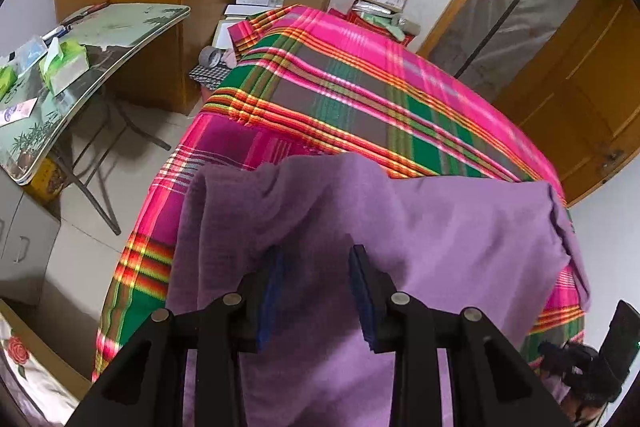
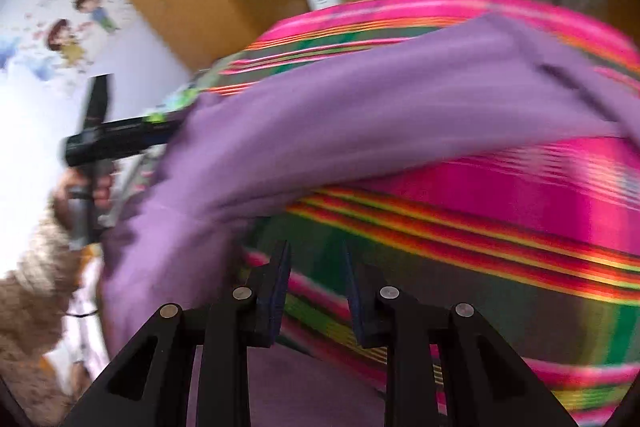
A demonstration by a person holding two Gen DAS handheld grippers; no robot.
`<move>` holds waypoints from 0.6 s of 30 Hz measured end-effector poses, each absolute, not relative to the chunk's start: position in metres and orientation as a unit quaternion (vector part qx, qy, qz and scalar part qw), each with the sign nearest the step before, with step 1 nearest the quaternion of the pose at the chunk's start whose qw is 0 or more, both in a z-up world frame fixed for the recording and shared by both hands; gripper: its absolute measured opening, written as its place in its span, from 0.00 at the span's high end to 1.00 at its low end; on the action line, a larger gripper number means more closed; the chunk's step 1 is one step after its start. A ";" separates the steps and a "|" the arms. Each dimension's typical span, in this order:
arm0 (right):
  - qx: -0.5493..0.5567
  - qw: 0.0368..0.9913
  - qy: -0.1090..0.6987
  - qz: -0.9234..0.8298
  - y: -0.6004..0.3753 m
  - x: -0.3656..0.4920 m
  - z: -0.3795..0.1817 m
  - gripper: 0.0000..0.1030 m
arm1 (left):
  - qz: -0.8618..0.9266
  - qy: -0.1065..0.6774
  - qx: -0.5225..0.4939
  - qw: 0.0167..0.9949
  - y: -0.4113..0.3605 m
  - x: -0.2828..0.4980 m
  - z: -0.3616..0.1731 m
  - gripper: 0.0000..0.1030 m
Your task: Fold clothes
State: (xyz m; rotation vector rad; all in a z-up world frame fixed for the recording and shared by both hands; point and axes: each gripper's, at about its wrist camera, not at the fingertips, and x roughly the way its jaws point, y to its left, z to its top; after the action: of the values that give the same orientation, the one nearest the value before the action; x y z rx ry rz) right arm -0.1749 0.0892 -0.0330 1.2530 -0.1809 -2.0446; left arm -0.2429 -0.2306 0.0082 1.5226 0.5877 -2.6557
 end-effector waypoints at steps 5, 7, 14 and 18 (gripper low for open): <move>0.509 0.416 -0.063 -0.751 0.049 -0.174 -0.043 0.74 | -0.853 0.173 0.492 0.017 -0.229 -0.251 0.004 0.67; 0.509 0.429 -0.065 -0.743 0.043 -0.171 -0.043 0.73 | -0.854 0.169 0.492 0.017 -0.229 -0.254 0.004 0.67; 0.492 0.441 -0.043 -0.749 0.035 -0.162 -0.038 0.95 | -0.858 0.173 0.484 0.021 -0.231 -0.260 0.004 0.67; 0.455 0.471 -0.034 -0.755 0.041 -0.141 -0.020 0.96 | -0.860 0.167 0.481 0.022 -0.231 -0.263 0.004 0.67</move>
State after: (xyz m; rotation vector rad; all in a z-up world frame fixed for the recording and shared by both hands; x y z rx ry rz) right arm -0.1411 0.0414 -0.0199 1.1153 -0.0838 -1.8480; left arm -0.2629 -0.2309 0.0043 1.4906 0.5170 -2.6662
